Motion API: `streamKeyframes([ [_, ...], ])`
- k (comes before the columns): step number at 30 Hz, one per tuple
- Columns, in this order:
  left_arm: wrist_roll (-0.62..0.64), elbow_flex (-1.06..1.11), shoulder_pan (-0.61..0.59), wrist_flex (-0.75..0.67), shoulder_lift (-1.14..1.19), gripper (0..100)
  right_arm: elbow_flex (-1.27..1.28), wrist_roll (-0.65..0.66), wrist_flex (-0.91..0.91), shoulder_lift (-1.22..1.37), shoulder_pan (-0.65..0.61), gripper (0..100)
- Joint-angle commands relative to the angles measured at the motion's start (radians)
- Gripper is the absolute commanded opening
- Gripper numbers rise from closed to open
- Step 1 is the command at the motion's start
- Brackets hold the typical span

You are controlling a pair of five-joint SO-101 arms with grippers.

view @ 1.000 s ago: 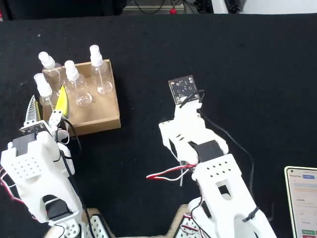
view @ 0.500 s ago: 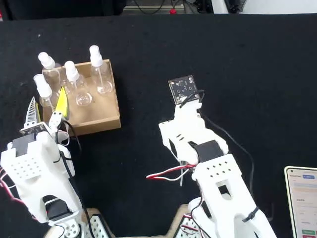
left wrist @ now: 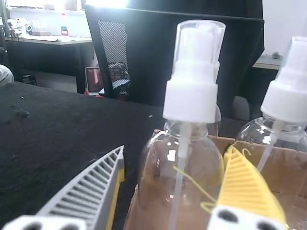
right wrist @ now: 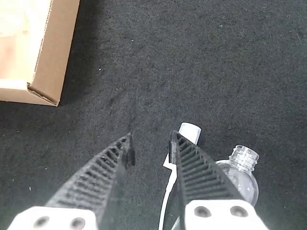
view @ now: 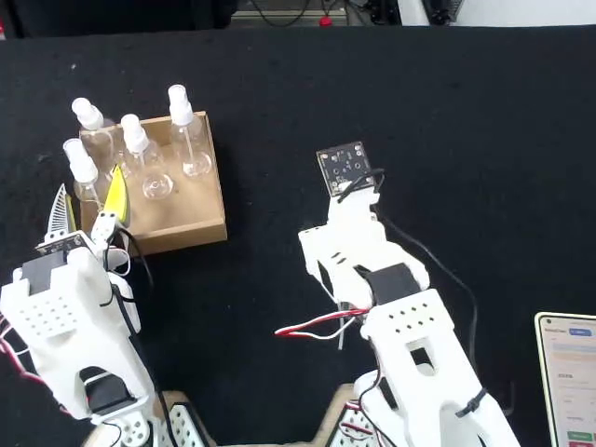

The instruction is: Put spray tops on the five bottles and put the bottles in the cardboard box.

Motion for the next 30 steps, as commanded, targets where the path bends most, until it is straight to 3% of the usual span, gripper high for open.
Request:
streamKeyframes([
  [1, -0.003, 0.013, -0.015, -0.02, -0.025, 30, -0.012, 0.005, -0.025, -0.013, -0.006, 12.4],
  [10, 0.003, 0.16, -0.012, -0.012, -0.273, 30, -0.013, 0.005, -0.025, -0.013, -0.006, 12.4],
  [30, -0.005, 0.308, -0.012, -0.015, -0.295, 30, -0.012, 0.005, -0.025, -0.013, -0.006, 12.4],
])
